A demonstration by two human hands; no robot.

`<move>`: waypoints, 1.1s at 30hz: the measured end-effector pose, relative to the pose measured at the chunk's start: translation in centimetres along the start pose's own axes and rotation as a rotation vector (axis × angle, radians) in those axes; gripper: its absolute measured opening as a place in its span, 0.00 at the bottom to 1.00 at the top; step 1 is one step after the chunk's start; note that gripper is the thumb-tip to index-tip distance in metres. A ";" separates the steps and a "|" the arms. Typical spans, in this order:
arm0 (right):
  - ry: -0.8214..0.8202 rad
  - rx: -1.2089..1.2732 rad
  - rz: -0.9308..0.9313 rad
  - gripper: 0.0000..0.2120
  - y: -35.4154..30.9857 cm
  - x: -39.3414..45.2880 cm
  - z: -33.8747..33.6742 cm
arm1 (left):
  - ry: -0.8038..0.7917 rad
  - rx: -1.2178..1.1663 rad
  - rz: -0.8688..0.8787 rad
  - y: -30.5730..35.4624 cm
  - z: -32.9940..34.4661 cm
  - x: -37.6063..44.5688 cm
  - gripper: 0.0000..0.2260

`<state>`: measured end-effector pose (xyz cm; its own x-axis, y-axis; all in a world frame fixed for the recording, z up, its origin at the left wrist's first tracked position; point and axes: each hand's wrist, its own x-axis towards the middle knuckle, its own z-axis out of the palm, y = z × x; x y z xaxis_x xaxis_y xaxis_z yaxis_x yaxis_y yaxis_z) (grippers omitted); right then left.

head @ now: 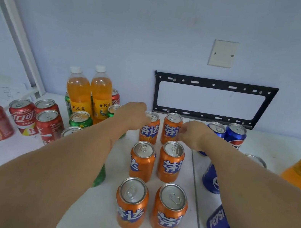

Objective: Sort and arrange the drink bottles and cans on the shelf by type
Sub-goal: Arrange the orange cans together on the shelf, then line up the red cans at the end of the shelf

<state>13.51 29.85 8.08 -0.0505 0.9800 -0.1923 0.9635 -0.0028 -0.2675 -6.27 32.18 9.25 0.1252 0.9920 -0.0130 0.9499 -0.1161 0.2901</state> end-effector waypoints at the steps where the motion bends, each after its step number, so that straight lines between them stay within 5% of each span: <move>1: 0.043 -0.114 -0.011 0.14 -0.6 -0.1 -0.3 | 0.098 0.180 0.064 -0.2 -0.6 -0.9 0.18; 5: 0.280 -0.448 -0.119 0.11 -3.7 -1.7 -1.7 | 0.340 0.675 0.389 -1.6 -2.4 -4.2 0.12; 14: 0.406 -0.663 -0.394 0.11 -13.9 -5.5 -0.4 | 0.454 0.790 0.571 -9.0 -6.1 -8.6 0.10; 24: 0.500 -0.624 -0.363 0.10 -25.6 -9.9 3.5 | 0.440 0.735 0.584 -18.2 -8.3 -15.1 0.13; 33: 0.515 -0.385 -0.428 0.11 -32.7 -8.5 6.2 | 0.513 0.573 0.285 -27.0 -9.8 -15.8 0.14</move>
<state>-19.25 20.35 12.60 -0.4013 0.8494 0.3428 0.9159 0.3741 0.1453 -36.74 20.12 10.96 0.3697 0.8035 0.4666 0.9175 -0.2366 -0.3196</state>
